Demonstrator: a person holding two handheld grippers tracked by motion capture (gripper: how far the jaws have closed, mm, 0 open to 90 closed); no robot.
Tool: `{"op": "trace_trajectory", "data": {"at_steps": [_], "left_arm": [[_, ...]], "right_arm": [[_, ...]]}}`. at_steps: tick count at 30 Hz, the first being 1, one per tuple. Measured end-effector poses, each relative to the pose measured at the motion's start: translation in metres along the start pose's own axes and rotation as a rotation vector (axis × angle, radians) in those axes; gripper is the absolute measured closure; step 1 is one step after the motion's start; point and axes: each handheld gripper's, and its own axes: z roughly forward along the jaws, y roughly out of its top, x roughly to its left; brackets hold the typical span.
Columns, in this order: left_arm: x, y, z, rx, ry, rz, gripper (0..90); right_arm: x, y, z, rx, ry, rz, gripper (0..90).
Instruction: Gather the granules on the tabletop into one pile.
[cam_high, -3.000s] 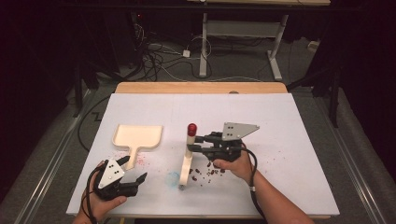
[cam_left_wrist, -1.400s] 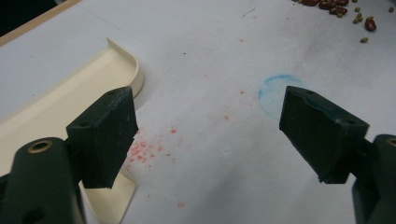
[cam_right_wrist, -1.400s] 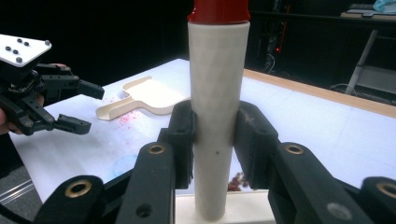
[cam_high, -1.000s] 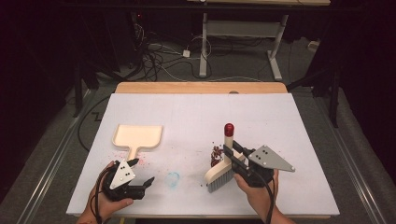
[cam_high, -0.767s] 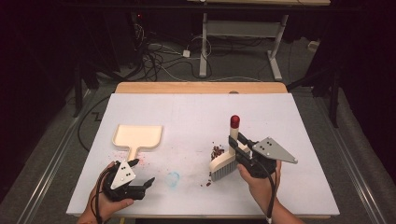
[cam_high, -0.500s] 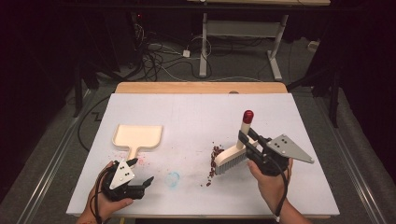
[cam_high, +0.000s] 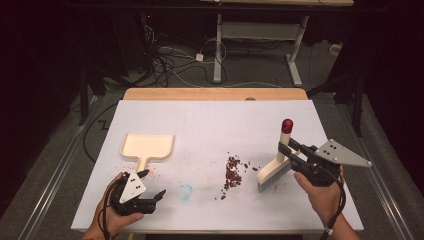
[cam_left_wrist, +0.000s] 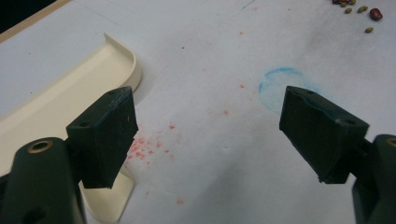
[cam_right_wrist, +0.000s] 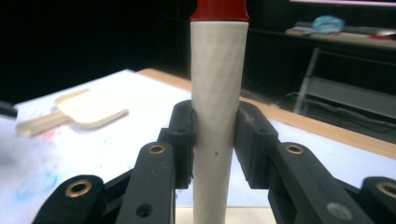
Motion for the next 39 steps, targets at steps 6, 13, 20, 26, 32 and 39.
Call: {"op": "trace_trajectory", "data": {"at_steps": [6,13,20,26,32,39], "left_arm": [[0.001,0.002,0.002,-0.002,-0.004,-0.012,18.5],[0.000,0.002,0.004,0.005,-0.012,-0.015,18.5],[0.001,0.001,0.001,-0.006,-0.006,-0.029,18.5],[0.001,0.000,0.001,-0.004,-0.009,-0.025,18.5],[0.001,0.000,-0.001,-0.010,-0.010,-0.027,18.5],[0.002,-0.001,-0.002,-0.013,-0.009,-0.027,18.5]], "right_arm": [[-0.030,-0.010,0.019,0.053,0.038,-0.093,69.8],[-0.052,-0.015,0.046,0.009,0.155,-0.023,70.0],[-0.037,-0.014,0.078,-0.008,0.305,-0.030,69.7],[-0.011,-0.011,0.095,-0.024,0.448,-0.056,69.9],[0.000,-0.008,0.096,-0.056,0.490,-0.041,70.0],[0.017,0.000,0.073,-0.031,0.373,-0.029,70.1]]}}
